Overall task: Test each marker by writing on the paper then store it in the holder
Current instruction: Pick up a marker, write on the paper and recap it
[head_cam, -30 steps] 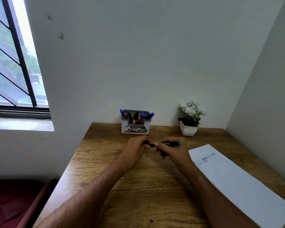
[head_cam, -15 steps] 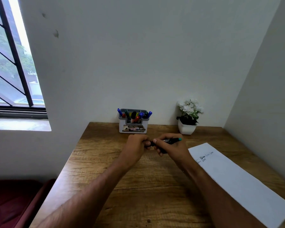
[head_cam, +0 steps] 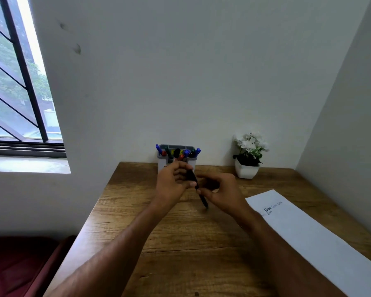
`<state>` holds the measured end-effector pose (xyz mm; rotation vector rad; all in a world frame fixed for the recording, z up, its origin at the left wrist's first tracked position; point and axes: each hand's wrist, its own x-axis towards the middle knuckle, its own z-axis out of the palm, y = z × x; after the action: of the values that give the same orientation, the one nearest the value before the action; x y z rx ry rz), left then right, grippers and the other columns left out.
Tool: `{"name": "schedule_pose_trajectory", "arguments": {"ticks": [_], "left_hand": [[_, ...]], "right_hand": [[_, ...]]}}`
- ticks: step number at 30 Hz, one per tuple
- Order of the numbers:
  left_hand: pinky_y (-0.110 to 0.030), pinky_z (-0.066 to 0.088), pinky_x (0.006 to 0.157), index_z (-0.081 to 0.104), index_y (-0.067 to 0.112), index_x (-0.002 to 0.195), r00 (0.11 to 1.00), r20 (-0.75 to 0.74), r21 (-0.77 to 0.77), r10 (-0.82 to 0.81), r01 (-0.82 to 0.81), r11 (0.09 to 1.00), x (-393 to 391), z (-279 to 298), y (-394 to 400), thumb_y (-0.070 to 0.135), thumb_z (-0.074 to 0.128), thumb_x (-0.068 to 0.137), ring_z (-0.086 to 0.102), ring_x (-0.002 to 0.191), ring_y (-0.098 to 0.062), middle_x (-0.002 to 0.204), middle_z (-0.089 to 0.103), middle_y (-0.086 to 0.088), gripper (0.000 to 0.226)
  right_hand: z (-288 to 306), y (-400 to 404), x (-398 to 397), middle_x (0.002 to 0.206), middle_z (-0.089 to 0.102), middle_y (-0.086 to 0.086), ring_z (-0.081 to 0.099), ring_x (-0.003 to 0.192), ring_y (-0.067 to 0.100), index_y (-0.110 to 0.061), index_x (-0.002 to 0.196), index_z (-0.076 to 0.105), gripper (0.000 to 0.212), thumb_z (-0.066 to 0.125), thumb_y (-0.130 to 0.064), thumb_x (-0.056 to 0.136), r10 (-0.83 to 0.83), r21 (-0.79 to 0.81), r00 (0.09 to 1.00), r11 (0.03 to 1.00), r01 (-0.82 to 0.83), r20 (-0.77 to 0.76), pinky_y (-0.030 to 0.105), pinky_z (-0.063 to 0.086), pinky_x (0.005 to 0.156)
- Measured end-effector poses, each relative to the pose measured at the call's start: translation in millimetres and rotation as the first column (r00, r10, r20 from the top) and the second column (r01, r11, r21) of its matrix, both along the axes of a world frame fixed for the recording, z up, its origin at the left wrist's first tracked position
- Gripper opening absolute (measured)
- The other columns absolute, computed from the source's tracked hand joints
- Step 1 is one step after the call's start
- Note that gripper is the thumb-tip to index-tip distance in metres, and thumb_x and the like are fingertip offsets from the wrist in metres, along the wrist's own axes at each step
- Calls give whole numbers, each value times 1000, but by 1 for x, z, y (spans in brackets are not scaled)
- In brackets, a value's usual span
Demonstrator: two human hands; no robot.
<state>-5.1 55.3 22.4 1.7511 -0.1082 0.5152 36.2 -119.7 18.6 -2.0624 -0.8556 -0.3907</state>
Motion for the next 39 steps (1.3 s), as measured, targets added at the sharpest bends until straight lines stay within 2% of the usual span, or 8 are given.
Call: {"name": "schedule_pose_trajectory", "arguments": {"ticks": [5,15,19,23,30,34,36,39], "left_hand": [[-25,58,76,63,15,100,995,67,-13,76,-75,997,4,8,-4,-4,78,73,69,86,-10,93,70,1,36],[-29,59,80,69,10,99,968,226,-38,112,-107,994,10,29,-2,8,70,86,70,87,-8,91,72,3,13],[-21,55,83,69,12,106,923,320,-42,212,-210,977,9,37,16,5,61,93,67,96,-4,100,71,5,17],[-4,41,85,60,18,127,919,244,29,310,-326,945,13,29,48,14,54,97,54,109,7,126,61,6,31],[-2,25,94,38,27,144,953,36,262,299,-298,918,24,2,72,31,47,100,36,116,16,141,40,16,45],[-25,24,112,26,27,150,960,-35,311,278,-253,916,38,-6,75,36,46,99,28,139,-5,156,30,6,56],[-5,25,97,35,25,144,968,-6,310,250,-236,921,41,-3,73,29,48,99,33,121,6,146,41,9,47],[0,23,78,40,26,140,974,23,317,225,-220,922,45,-4,73,23,49,98,32,104,15,129,45,16,43]], "right_hand": [[11,14,3,104,78,-2,73,87,3,-29,144,54,72,80,-3,82,7,-21,990,1000,-4,144,28,62,82],[36,31,6,98,77,-4,75,88,4,-14,119,73,39,79,-3,82,-65,270,969,963,-1,237,34,64,77],[58,48,7,93,74,-7,74,84,4,-11,113,74,32,80,-4,82,-120,357,958,934,20,261,25,62,76],[89,66,13,92,73,0,72,84,5,-8,105,69,23,78,-3,84,-117,413,956,911,-5,268,19,59,77],[92,105,55,100,72,3,73,86,12,-11,110,65,25,74,-4,88,-89,281,965,960,16,246,29,63,78],[81,117,77,100,73,2,72,87,10,-18,118,63,32,72,-6,89,-78,138,968,989,45,240,31,62,83],[76,120,86,104,75,3,72,92,12,-19,118,66,31,72,-8,90,-75,85,965,995,55,252,32,61,87],[72,124,93,109,77,4,72,100,15,-14,117,72,27,73,-10,90,-61,30,966,998,55,250,34,58,96]]}}
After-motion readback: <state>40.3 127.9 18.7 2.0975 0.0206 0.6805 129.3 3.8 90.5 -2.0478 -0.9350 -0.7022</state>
